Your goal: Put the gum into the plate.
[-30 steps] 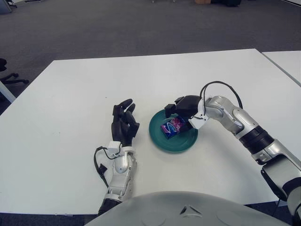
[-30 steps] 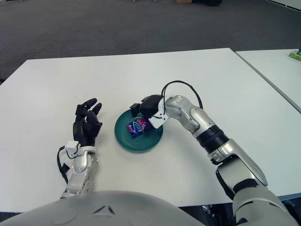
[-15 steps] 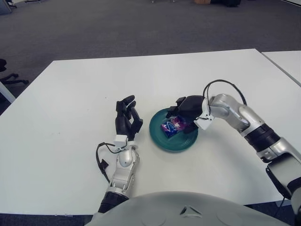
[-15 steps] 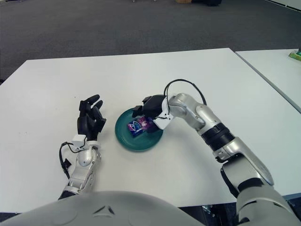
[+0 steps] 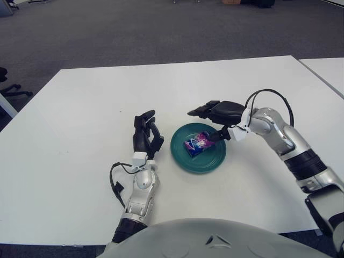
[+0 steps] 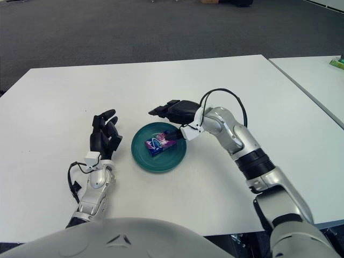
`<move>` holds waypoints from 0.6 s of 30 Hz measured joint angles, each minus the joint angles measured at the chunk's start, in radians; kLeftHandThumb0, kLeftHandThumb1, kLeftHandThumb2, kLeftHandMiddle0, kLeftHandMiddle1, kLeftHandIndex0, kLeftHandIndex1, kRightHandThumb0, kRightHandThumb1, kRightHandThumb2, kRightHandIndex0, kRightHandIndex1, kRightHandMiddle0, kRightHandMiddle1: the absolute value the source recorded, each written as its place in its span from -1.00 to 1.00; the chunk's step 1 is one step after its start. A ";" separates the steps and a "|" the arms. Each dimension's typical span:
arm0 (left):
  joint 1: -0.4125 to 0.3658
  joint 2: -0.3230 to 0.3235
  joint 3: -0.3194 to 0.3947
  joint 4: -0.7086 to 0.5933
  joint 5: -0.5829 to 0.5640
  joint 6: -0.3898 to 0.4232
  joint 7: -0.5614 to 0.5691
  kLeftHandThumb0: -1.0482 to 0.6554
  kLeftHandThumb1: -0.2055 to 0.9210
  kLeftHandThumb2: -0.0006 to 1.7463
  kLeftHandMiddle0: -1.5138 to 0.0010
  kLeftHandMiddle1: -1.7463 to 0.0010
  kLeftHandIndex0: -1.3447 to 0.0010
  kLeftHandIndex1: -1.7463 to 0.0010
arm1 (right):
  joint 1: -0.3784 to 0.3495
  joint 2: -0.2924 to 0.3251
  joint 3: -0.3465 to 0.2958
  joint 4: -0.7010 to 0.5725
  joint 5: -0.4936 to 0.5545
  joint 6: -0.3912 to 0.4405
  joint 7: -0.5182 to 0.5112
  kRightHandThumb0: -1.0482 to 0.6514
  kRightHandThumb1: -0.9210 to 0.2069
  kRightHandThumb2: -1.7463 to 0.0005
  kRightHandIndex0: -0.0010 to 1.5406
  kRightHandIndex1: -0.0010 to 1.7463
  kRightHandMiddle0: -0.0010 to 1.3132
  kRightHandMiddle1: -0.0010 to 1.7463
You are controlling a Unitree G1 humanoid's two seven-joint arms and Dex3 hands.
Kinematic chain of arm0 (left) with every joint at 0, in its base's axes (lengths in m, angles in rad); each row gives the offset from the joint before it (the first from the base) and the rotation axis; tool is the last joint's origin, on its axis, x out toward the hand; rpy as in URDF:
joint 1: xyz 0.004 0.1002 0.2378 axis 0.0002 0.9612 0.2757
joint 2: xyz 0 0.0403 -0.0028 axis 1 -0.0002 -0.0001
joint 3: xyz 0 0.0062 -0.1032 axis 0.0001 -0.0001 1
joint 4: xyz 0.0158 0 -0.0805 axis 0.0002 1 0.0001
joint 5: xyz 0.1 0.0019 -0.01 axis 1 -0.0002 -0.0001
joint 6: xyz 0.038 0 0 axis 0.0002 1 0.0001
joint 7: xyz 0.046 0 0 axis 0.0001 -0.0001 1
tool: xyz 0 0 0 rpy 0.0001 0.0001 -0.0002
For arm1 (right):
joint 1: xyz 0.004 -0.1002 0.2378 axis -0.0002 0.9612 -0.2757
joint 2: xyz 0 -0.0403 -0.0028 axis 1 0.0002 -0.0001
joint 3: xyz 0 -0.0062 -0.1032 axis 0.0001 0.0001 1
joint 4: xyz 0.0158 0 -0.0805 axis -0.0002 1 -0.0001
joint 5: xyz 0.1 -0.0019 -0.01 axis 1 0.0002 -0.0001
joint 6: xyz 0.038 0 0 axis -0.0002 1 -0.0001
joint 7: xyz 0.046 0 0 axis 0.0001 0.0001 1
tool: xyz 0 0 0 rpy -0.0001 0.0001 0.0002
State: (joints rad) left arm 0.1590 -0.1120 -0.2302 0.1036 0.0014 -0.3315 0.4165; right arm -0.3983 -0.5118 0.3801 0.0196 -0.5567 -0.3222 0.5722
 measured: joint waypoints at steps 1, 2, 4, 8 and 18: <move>0.000 0.000 -0.001 -0.006 0.003 0.010 -0.004 -0.66 1.00 -0.04 0.63 0.09 0.73 -0.27 | 0.015 0.014 -0.010 -0.011 0.005 0.024 -0.013 -1.00 -1.00 0.19 -0.72 -0.97 -1.00 -0.55; 0.000 0.000 -0.001 -0.014 0.004 0.020 -0.008 -0.66 1.00 -0.04 0.63 0.10 0.73 -0.27 | 0.029 0.030 -0.023 -0.023 0.012 0.052 -0.030 -1.00 -1.00 0.20 -0.71 -0.97 -1.00 -0.53; 0.000 0.001 -0.001 -0.026 0.005 0.034 -0.016 -0.66 1.00 -0.05 0.62 0.14 0.70 -0.26 | 0.052 0.061 -0.045 -0.039 0.020 0.097 -0.064 -0.99 -1.00 0.25 -0.67 -0.97 -1.00 -0.45; -0.003 0.002 -0.001 -0.037 -0.006 0.059 -0.060 -0.66 1.00 -0.07 0.59 0.18 0.67 -0.26 | 0.076 0.118 -0.102 -0.044 0.068 0.157 -0.138 -0.97 -1.00 0.28 -0.61 -0.95 -1.00 -0.35; -0.020 0.016 0.027 -0.038 -0.076 0.091 -0.221 -0.62 1.00 -0.06 0.47 0.20 0.49 -0.22 | 0.112 0.207 -0.290 -0.003 0.221 0.224 -0.331 -0.82 -1.00 0.34 -0.44 -0.92 -1.00 -0.04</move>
State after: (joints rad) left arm 0.1393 -0.0959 -0.2030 0.0656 -0.0744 -0.2409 0.1958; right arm -0.2865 -0.3046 0.0903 0.0166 -0.3354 -0.0981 0.2414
